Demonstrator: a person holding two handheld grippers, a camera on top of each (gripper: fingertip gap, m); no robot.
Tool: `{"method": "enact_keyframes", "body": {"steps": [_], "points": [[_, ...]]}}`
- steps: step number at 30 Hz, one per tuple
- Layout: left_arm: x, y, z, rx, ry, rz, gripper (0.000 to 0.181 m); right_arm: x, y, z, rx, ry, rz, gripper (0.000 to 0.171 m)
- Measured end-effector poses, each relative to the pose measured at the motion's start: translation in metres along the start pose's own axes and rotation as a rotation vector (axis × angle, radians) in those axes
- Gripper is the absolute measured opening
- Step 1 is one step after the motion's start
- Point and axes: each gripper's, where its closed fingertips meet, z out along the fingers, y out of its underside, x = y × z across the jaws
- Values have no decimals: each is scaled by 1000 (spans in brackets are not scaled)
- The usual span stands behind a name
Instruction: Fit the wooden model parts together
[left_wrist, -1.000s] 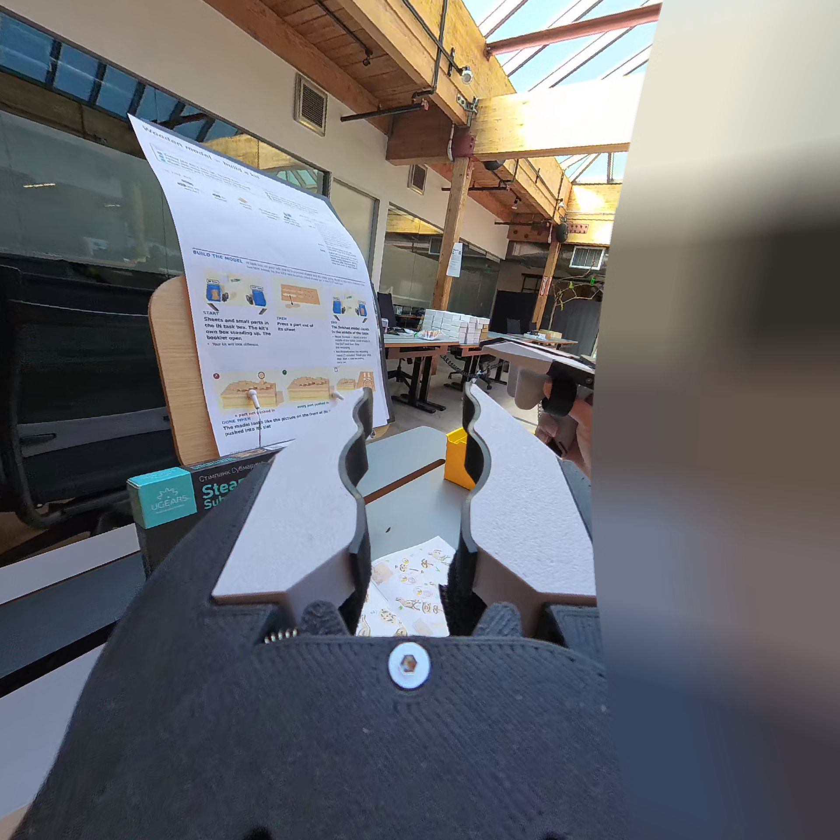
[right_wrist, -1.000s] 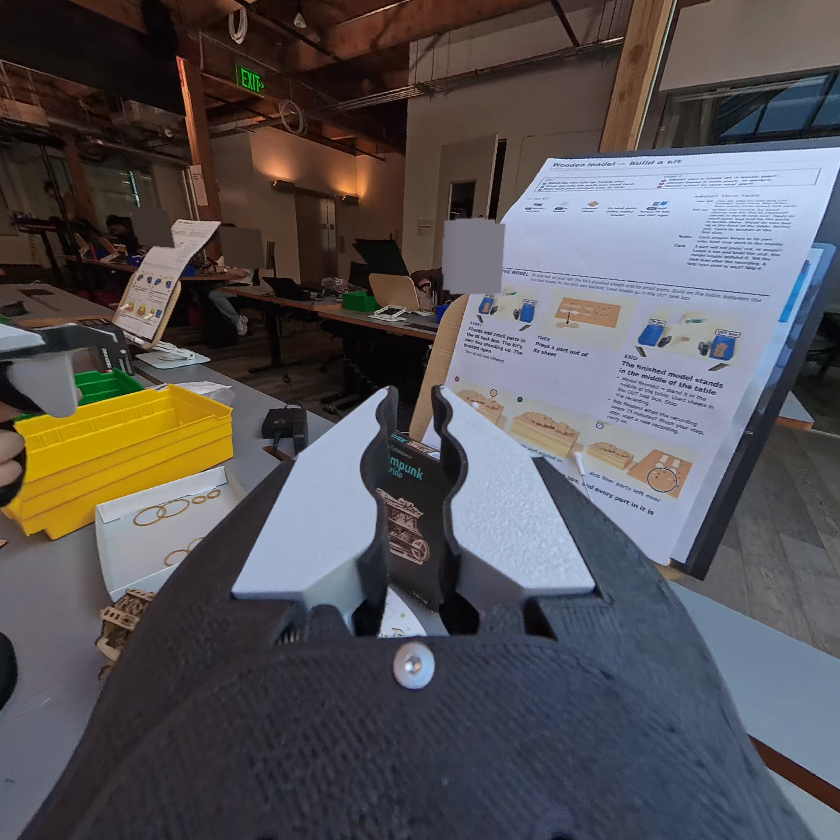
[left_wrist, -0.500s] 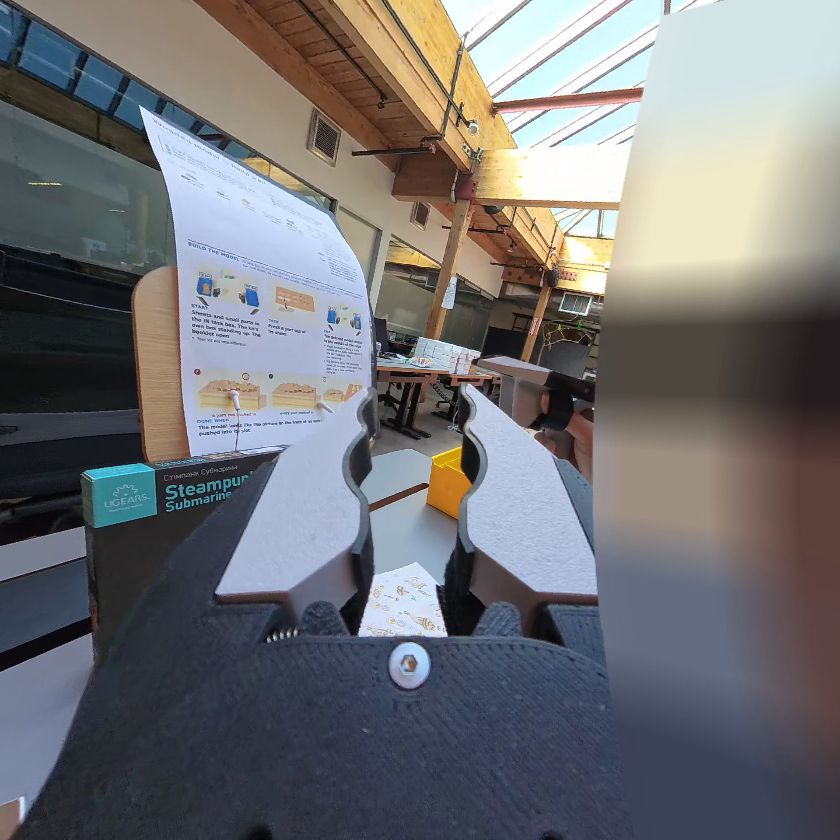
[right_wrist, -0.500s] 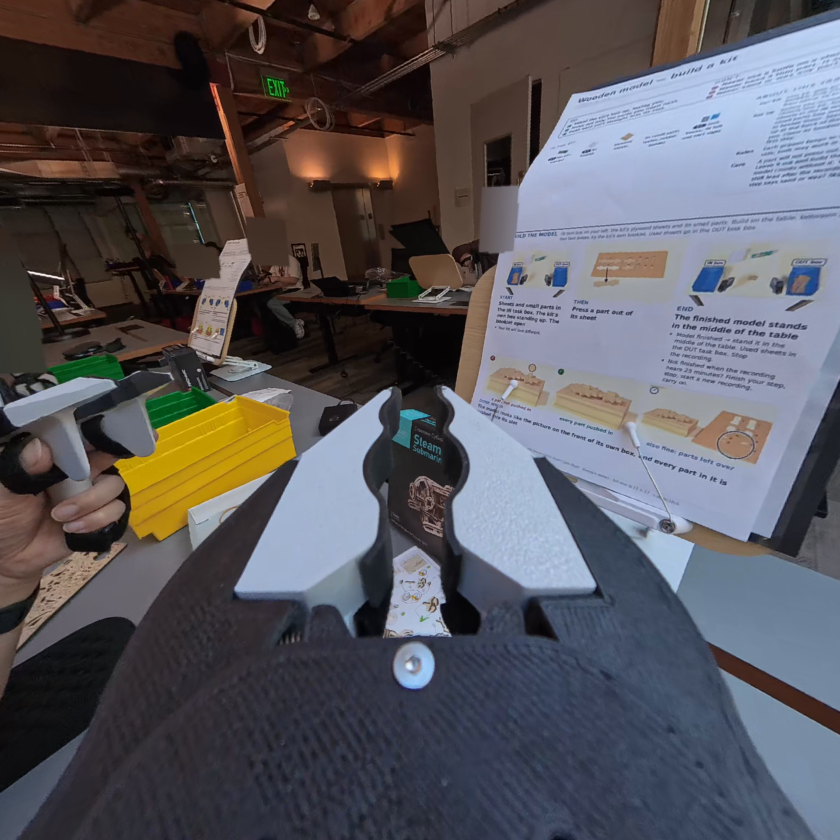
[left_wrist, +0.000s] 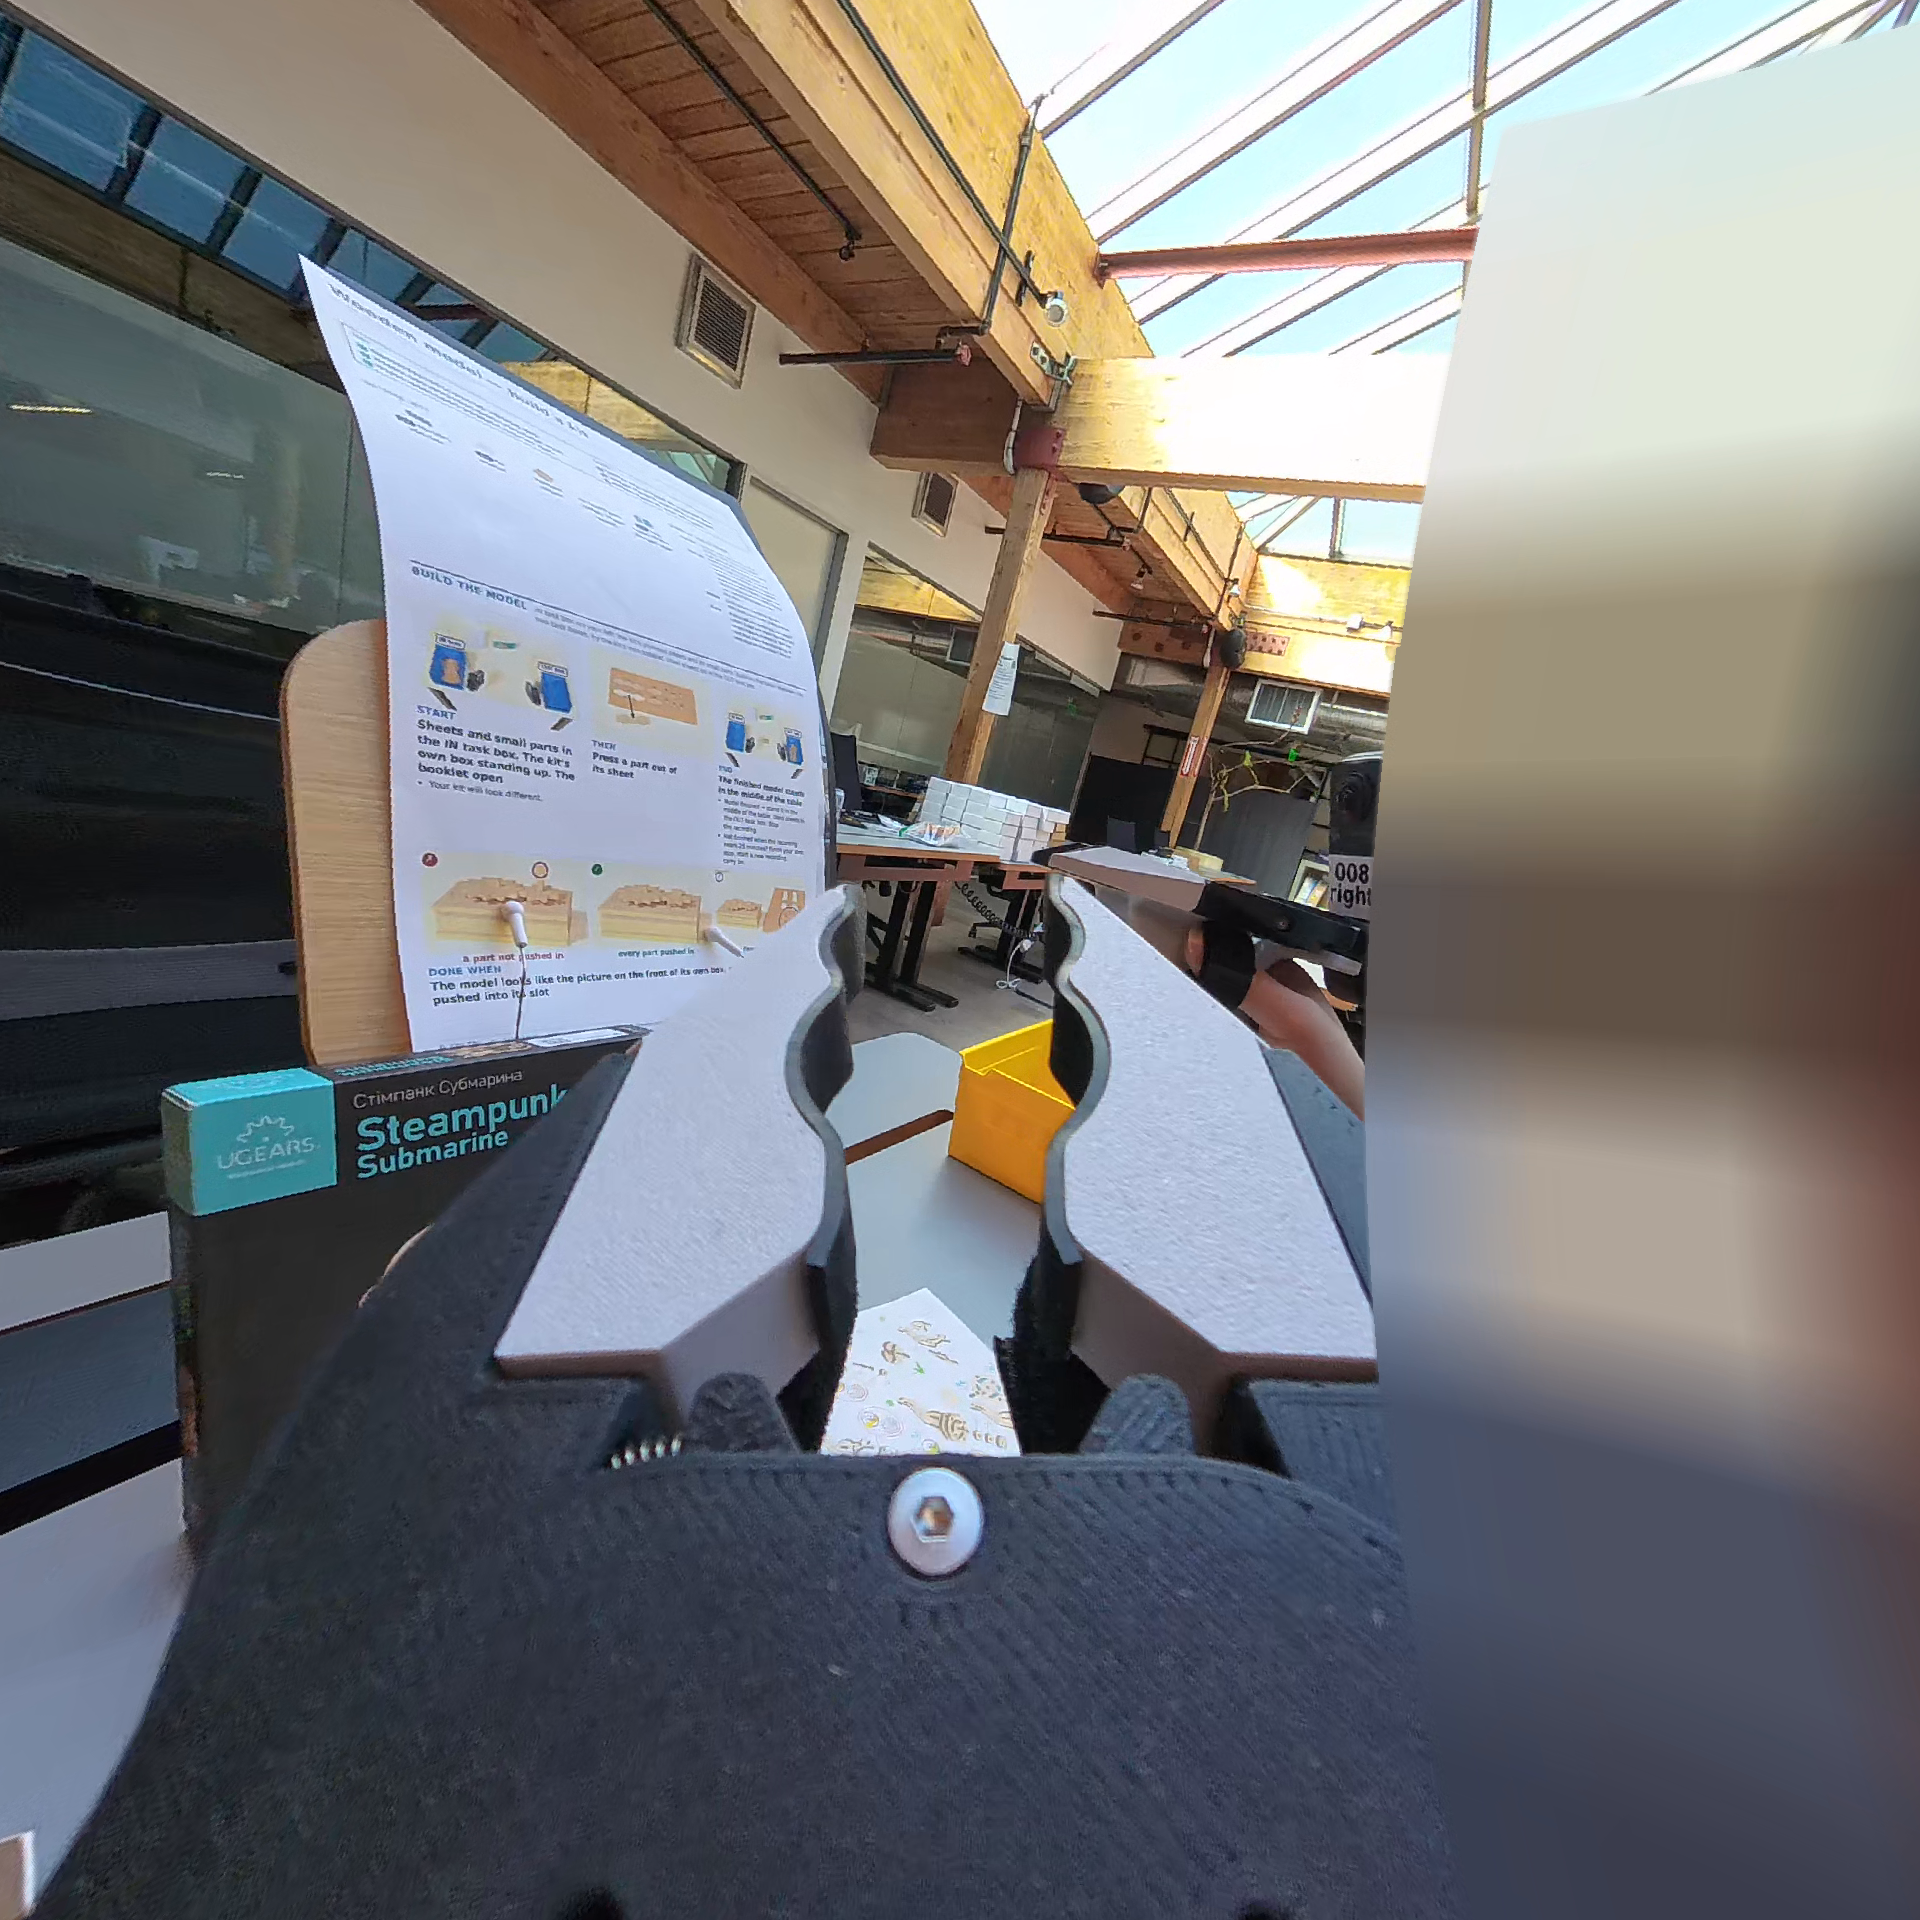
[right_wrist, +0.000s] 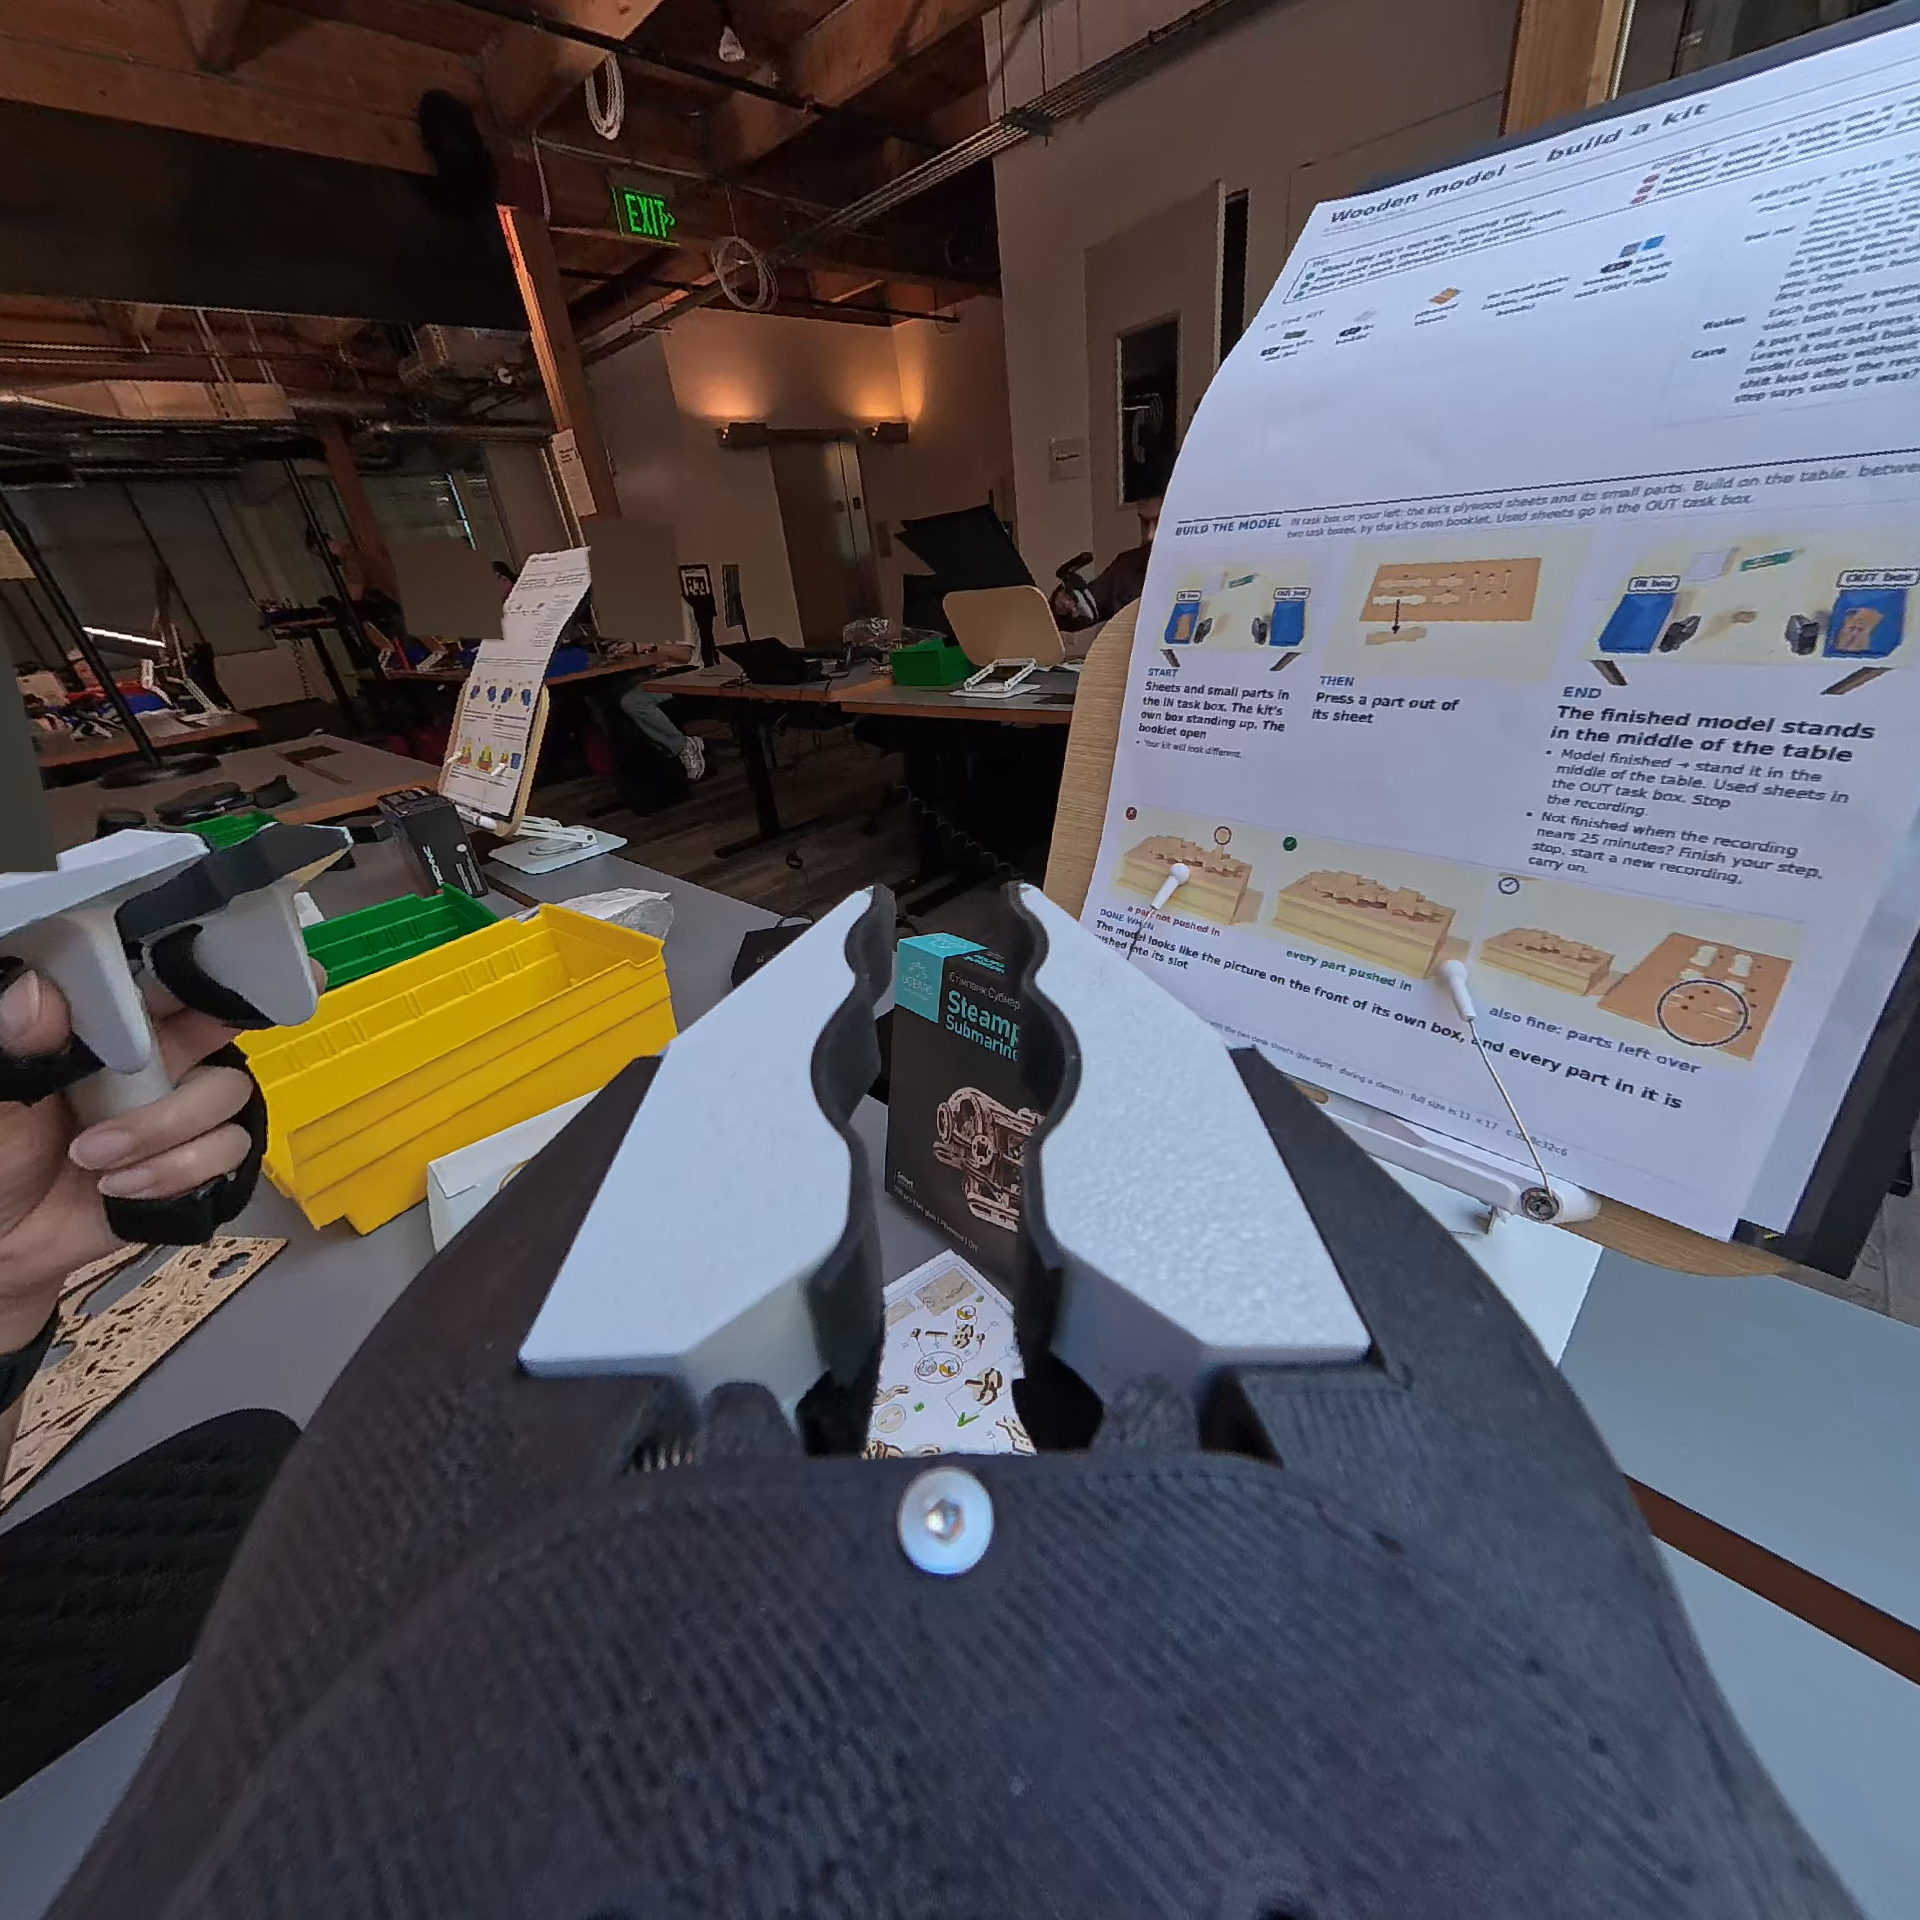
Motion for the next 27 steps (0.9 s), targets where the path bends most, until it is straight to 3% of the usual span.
{"method": "enact_keyframes", "body": {"steps": [27], "points": [[-5, -4, -2, -34, -2, 24, 34, -3, 21, 14, -76, -5, -25, 19]]}}
